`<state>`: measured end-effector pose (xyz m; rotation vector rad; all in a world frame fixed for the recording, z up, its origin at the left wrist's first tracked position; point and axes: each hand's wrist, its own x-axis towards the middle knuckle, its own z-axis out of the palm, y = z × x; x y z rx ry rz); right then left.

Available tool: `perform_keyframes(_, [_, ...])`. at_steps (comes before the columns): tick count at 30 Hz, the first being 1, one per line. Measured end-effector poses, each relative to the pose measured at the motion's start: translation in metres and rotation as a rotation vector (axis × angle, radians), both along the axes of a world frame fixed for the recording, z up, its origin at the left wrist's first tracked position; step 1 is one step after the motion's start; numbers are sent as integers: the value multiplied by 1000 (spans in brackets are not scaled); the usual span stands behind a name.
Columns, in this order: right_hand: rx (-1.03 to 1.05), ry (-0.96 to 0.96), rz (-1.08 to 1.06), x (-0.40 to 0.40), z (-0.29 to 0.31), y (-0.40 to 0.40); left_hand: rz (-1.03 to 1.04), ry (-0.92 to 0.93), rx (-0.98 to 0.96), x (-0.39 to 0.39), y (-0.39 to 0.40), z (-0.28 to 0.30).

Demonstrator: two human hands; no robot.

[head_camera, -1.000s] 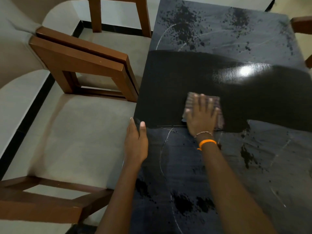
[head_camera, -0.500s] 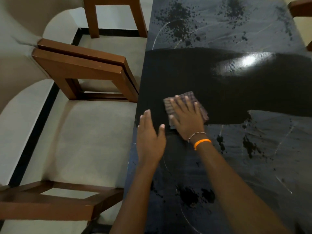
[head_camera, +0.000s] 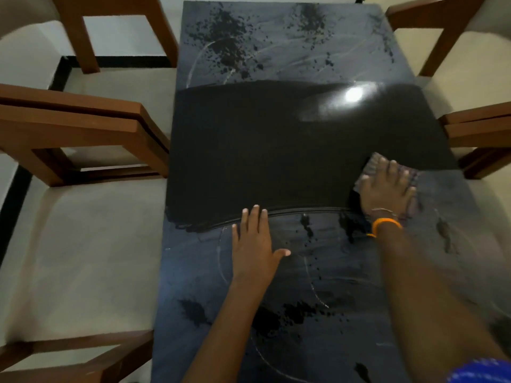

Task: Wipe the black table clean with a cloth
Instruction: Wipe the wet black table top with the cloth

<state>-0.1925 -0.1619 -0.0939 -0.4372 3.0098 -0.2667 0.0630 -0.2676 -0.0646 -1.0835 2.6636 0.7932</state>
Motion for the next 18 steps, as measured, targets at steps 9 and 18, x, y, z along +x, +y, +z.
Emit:
perform_keyframes(9, [-27,-76,778,87,2,-95,7,9,-58,-36,40,5])
perform_keyframes(18, [26,-16,488,-59,-1,49,-131,-43,-98,-96,98,10])
